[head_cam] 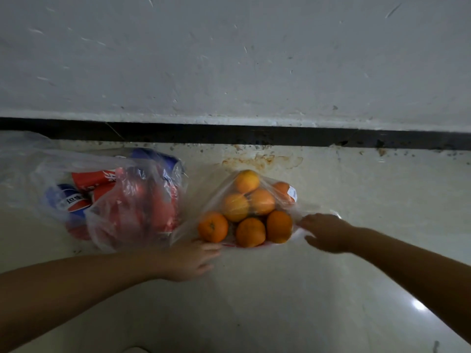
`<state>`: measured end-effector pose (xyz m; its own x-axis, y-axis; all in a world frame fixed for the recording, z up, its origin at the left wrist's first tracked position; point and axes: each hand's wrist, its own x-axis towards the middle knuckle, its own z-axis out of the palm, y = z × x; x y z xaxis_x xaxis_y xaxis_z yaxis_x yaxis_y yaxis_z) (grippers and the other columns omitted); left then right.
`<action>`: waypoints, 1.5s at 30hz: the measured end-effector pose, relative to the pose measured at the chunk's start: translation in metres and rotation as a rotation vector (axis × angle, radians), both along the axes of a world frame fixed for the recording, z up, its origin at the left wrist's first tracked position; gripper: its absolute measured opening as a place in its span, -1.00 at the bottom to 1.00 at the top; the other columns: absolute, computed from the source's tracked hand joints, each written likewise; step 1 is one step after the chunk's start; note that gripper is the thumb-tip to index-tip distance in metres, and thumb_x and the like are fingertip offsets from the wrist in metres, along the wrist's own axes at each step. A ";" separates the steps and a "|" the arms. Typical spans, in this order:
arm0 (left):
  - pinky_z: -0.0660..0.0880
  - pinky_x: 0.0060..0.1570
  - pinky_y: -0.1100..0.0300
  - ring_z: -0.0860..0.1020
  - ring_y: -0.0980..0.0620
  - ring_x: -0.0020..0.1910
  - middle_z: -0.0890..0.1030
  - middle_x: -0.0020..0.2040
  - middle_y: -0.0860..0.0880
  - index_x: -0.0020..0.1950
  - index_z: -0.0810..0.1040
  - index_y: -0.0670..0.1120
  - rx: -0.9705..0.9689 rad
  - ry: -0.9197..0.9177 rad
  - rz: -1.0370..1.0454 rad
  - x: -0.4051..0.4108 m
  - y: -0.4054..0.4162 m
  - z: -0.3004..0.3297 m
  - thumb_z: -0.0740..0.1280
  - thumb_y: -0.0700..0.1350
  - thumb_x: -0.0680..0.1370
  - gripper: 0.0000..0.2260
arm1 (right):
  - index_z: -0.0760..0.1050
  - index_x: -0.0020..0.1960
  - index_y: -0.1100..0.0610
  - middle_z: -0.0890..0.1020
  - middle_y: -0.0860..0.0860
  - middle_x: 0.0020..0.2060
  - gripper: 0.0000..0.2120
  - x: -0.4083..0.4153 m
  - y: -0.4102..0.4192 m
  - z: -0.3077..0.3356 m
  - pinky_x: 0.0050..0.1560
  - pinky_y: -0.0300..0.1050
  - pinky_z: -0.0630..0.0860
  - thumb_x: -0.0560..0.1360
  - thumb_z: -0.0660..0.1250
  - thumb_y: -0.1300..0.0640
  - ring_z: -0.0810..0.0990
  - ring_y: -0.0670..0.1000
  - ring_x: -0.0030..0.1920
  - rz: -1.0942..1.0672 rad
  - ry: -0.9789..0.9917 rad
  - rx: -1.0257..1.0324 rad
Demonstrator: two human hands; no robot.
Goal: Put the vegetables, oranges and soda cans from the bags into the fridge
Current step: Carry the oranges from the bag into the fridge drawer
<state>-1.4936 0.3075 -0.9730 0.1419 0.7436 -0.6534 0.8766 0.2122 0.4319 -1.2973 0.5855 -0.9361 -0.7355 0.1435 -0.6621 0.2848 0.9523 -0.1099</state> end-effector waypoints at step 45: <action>0.44 0.22 0.03 0.43 -0.10 0.25 0.44 0.28 -0.14 0.36 0.38 -0.12 0.678 0.185 0.599 -0.052 0.142 -0.004 0.26 -0.19 0.55 -0.64 | 0.24 0.43 0.00 0.41 0.08 0.30 -0.46 -0.089 0.019 0.021 0.14 -0.10 0.49 0.51 0.32 0.00 0.50 0.03 0.17 -0.562 0.415 -0.158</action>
<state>-1.5456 0.4494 -0.9770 -0.4533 0.8910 -0.0257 0.7692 0.4057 0.4937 -1.3862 0.6043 -0.9154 -0.7737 0.5006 -0.3882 0.6329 0.6373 -0.4397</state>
